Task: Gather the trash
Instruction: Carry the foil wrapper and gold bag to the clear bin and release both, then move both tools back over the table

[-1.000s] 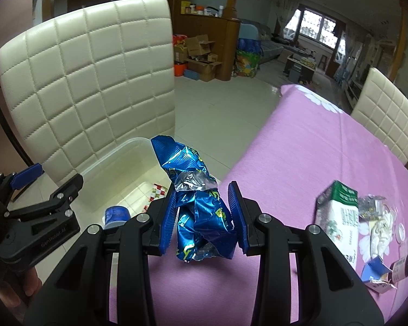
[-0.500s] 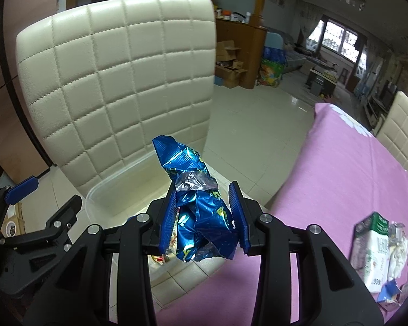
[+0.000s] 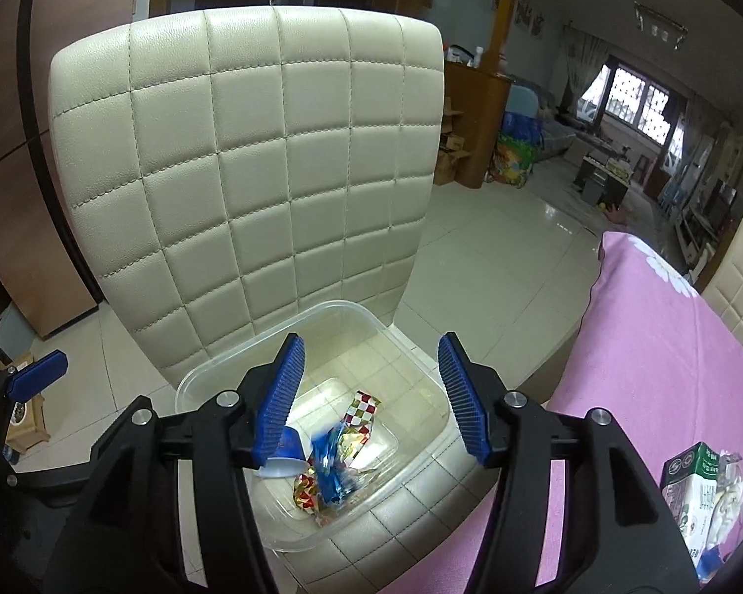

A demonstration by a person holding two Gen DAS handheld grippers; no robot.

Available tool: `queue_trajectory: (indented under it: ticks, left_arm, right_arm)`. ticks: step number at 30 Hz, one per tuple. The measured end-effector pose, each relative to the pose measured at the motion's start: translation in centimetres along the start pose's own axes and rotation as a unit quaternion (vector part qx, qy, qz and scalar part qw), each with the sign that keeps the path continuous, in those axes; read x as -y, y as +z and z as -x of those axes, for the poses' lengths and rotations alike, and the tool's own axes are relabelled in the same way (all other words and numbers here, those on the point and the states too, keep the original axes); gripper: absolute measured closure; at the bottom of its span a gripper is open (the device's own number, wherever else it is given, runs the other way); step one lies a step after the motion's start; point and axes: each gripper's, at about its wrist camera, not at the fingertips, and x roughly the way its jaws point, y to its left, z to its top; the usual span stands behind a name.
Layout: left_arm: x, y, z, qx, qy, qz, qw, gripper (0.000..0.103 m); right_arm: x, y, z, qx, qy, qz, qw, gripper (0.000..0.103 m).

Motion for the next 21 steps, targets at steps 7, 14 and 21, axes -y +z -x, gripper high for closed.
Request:
queue_trajectory:
  ticks: [7,14,21]
  left_arm:
    - [0.1,0.0,0.1,0.0,-0.003,0.0,1.0,0.025]
    - [1.1,0.2,1.1,0.007,-0.012,-0.006,0.9999,0.025]
    - [3.1,0.6,3.2,0.023,-0.028,-0.025,0.999,0.025]
  right_arm:
    - [0.2,-0.7,-0.3,-0.009,-0.006,0.0,1.0,0.044]
    - [1.5,-2.3,0.8,-0.018,-0.019,-0.008,1.0,0.044]
    - [4.1,-4.2,3.0,-0.019,-0.038,-0.03,0.999,0.044]
